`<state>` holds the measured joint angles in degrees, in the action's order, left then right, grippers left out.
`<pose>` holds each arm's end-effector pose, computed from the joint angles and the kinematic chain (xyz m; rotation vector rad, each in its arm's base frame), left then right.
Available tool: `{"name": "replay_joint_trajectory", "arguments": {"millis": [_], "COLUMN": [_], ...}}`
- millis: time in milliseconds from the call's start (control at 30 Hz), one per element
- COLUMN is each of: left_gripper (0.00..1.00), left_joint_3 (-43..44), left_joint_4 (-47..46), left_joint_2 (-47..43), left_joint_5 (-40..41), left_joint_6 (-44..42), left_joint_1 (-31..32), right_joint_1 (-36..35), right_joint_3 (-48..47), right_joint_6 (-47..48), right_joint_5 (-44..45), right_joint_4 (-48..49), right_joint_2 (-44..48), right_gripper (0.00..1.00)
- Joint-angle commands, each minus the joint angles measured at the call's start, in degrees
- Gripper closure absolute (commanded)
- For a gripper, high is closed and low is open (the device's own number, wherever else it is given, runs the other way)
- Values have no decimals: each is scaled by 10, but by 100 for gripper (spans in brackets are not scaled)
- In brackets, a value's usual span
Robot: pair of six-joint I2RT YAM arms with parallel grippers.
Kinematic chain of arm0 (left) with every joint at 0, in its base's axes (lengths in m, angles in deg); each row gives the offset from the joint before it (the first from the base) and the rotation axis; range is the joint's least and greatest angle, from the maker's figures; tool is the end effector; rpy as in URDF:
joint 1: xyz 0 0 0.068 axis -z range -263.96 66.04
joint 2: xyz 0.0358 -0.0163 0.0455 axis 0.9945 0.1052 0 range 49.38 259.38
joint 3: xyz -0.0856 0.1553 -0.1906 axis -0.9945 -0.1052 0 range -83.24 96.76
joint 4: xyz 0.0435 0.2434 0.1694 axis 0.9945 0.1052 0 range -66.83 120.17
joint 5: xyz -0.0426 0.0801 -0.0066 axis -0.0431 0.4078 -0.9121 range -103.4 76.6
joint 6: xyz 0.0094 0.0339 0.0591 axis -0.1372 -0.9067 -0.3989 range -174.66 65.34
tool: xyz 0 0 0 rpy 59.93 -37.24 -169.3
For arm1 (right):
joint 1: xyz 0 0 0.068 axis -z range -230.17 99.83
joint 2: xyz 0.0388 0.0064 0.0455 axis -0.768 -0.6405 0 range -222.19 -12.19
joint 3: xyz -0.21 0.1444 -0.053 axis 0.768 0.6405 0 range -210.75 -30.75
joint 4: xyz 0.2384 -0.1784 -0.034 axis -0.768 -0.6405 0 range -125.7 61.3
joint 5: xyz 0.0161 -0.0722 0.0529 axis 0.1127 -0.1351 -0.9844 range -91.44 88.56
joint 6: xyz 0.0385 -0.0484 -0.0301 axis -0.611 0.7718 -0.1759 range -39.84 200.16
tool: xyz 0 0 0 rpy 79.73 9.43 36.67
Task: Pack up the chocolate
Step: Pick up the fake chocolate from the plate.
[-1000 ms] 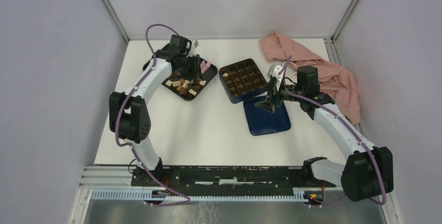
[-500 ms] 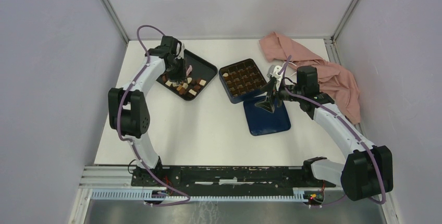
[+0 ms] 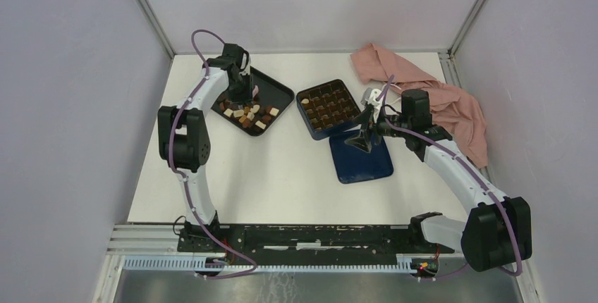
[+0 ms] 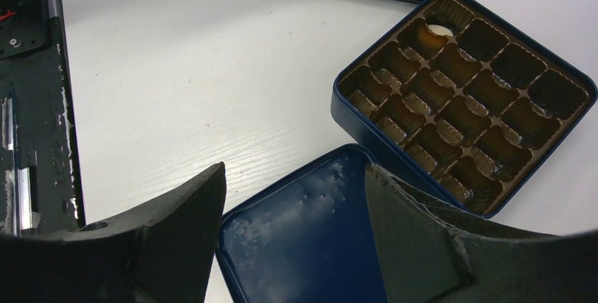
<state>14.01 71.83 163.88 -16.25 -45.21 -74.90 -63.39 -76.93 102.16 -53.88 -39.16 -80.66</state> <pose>0.4612 -0.0763 0.1964 0.0053 2.7300 -0.1606 0.2873 0.1128 0.2359 -1.0838 1.6914 0.8716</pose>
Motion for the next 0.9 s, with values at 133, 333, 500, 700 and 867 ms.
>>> {"name": "replay_joint_trajectory", "arguments": {"millis": [133,333,500,700,867], "left_gripper": [61,60,60,60,59], "left_joint_3": [46,56,56,58,59], "left_joint_4": [13,21,21,21,22], "left_joint_2": [27,40,46,54,62], "left_joint_5": [-5,-6,5,0,-9], "left_joint_6": [-35,-37,-38,-38,-38], "left_joint_1": [-5,-6,-8,-9,-9], "right_joint_1": [-4,-4,-4,-3,-4], "right_joint_3": [-25,-25,-25,-26,-26], "right_joint_6": [6,7,7,6,7], "right_joint_5": [-4,-4,-4,-5,-5], "right_joint_4": [7,7,6,6,6], "right_joint_2": [-5,-6,-5,-5,-6], "right_gripper": [22,22,22,22,23]}}
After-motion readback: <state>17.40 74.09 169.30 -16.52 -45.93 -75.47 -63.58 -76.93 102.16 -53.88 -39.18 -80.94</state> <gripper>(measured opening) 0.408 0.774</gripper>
